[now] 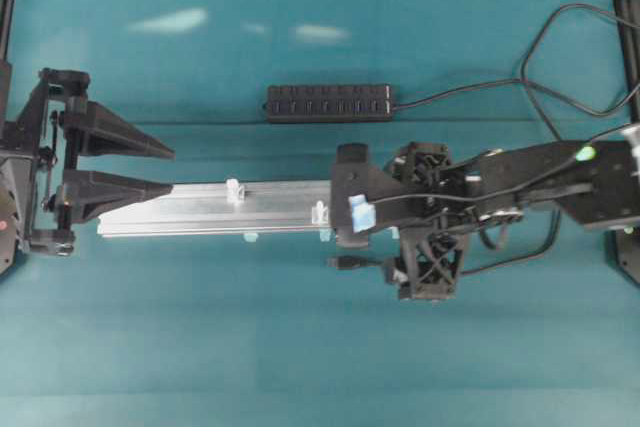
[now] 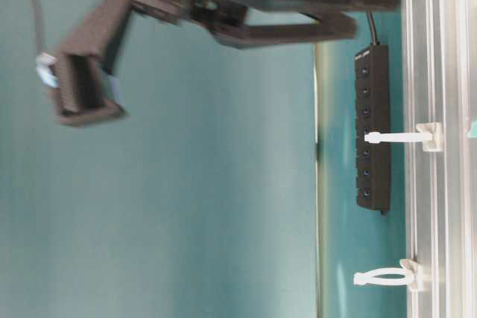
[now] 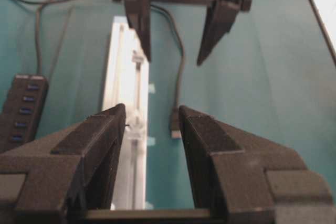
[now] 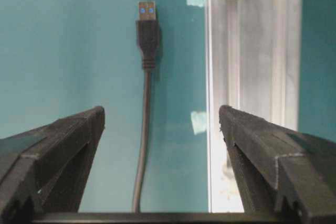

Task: Pass the USB cable through three rings with both arms.
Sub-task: 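Lower the right gripper and grasp the cable just below the USB plug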

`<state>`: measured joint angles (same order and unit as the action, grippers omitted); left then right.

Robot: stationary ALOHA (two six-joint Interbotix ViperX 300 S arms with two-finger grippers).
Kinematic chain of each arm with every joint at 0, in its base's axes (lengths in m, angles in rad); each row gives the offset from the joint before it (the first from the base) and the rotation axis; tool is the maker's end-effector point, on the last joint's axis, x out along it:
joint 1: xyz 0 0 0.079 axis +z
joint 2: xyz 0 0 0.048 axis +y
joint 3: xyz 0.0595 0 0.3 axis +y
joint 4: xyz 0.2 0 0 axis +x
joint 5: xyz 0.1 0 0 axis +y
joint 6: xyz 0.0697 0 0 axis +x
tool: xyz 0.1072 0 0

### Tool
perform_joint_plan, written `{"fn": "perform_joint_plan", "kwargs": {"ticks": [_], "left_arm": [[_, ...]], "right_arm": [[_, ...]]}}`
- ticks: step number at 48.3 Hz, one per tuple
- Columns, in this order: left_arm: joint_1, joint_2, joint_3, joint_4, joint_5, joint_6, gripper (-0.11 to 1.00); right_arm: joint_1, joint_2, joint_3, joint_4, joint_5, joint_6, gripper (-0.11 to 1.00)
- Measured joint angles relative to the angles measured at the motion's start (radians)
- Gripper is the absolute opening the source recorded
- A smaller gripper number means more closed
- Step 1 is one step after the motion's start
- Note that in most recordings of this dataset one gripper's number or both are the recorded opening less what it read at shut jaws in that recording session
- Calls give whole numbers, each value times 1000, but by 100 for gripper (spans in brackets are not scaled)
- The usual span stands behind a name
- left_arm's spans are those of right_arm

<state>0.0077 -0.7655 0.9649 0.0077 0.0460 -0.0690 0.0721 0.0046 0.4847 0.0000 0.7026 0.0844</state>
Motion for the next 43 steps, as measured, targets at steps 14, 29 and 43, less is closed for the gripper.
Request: {"fn": "perform_joint_plan", "kwargs": {"ticks": [14, 29, 43], "left_arm": [[0, 0, 0, 0, 0, 2, 47], [-2, 0, 0, 0, 0, 2, 47], [0, 0, 0, 2, 0, 2, 47]], "right_arm": [[0, 66, 0, -2, -64, 0, 55], [0, 115, 15, -2, -106, 2, 55], [11, 166, 21, -2, -135, 2, 55]]}}
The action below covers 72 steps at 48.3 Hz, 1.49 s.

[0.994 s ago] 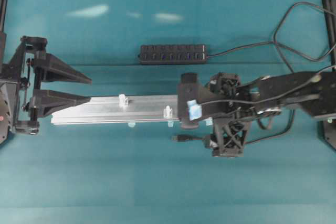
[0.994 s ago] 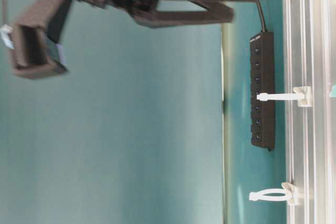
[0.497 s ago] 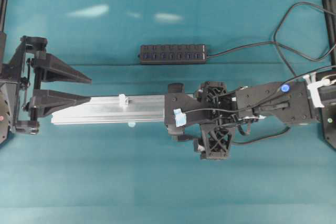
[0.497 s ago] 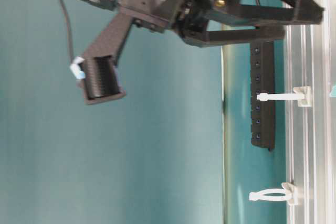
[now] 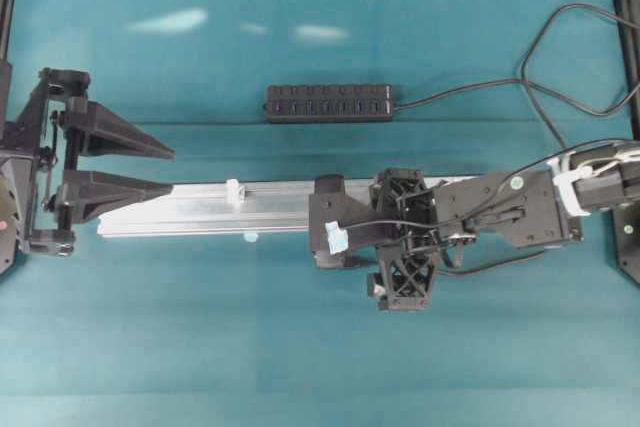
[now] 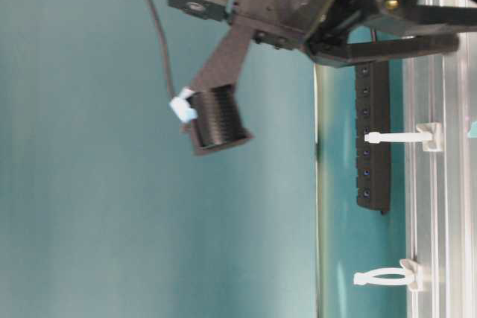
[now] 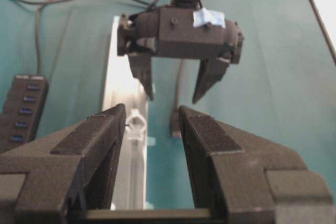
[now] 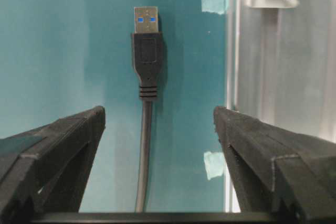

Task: Pass the USB cable through three rings with both arms.
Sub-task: 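Lower the right gripper and grasp the cable just below the USB plug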

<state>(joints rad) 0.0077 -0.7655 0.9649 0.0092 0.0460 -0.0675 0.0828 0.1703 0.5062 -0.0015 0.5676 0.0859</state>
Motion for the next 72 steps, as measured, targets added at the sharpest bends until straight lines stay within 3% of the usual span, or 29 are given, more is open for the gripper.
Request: {"fn": "perform_joint_plan", "kwargs": {"ticks": [72], "left_arm": [[5, 0, 0, 0, 0, 2, 47]], "right_arm": [[17, 40, 26, 2, -26, 25, 52]]}}
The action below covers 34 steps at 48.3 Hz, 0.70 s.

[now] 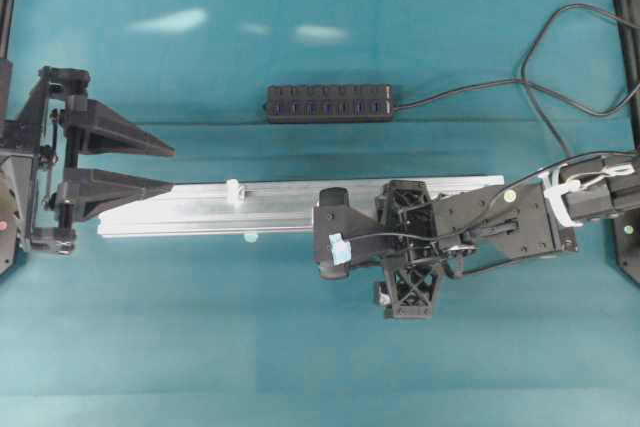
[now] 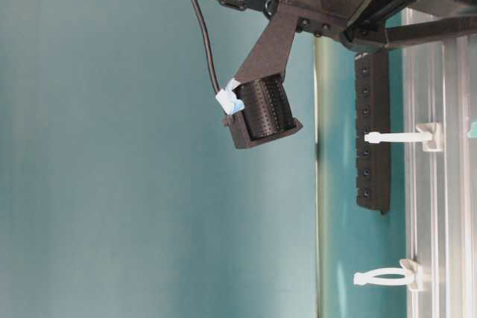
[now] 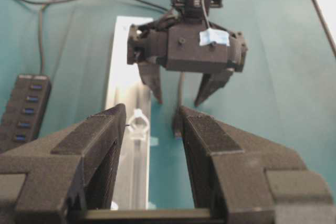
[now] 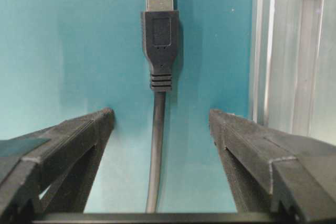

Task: Pass the USB cable through three rings with both arms.
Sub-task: 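Lower the right gripper and grasp the cable just below the USB plug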

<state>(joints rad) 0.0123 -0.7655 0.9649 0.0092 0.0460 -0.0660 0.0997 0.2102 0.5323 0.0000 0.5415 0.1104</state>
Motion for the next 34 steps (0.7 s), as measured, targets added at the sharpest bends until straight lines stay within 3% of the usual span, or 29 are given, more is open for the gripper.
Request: {"fn": "perform_joint_plan", "kwargs": {"ticks": [13, 34], "left_arm": [[0, 0, 0, -2, 0, 0, 47], [2, 0, 0, 0, 0, 0, 47]], "right_arm": [[5, 2, -6, -2, 0, -2, 10], [5, 11, -21, 3, 25, 0, -2]]}}
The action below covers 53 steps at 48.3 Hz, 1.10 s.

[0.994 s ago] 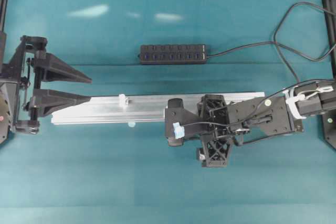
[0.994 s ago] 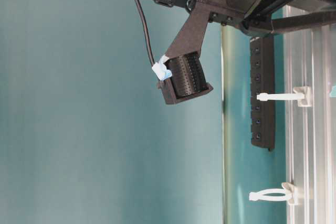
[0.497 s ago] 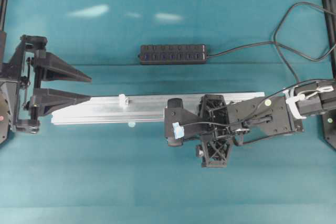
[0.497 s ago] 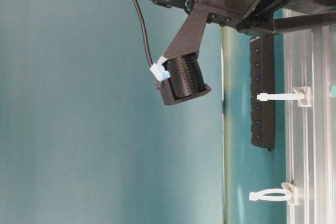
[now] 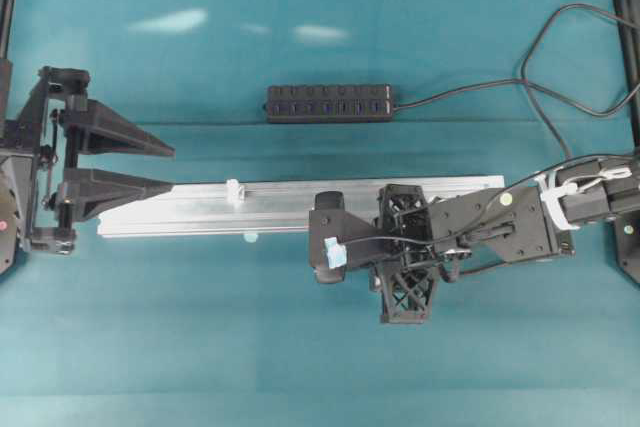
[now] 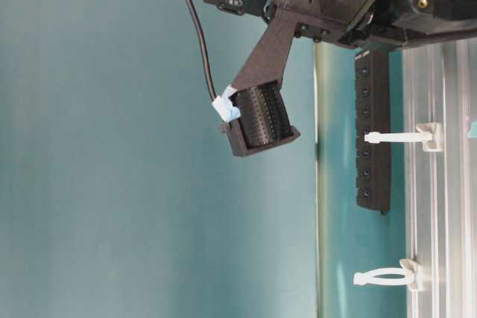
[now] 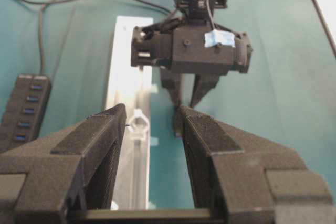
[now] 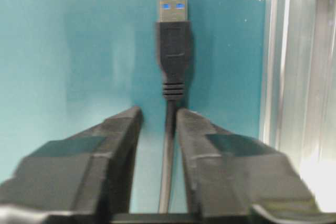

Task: Pass the USB cable through three rings with both arms.
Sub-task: 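Lower the right gripper and grasp the cable just below the USB plug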

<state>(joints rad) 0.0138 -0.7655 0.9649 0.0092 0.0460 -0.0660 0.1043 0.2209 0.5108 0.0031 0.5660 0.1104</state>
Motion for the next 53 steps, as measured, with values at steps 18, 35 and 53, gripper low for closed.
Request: {"fn": "perform_joint_plan", "kwargs": {"ticks": [18, 35, 53], "left_arm": [[3, 0, 0, -2, 0, 0, 47], [9, 0, 0, -2, 0, 0, 47], [9, 0, 0, 0, 0, 0, 47]], "right_arm": [[2, 8, -20, 2, 35, 0, -8], [2, 8, -21, 2, 35, 0, -8], [2, 8, -21, 2, 35, -2, -8]]}}
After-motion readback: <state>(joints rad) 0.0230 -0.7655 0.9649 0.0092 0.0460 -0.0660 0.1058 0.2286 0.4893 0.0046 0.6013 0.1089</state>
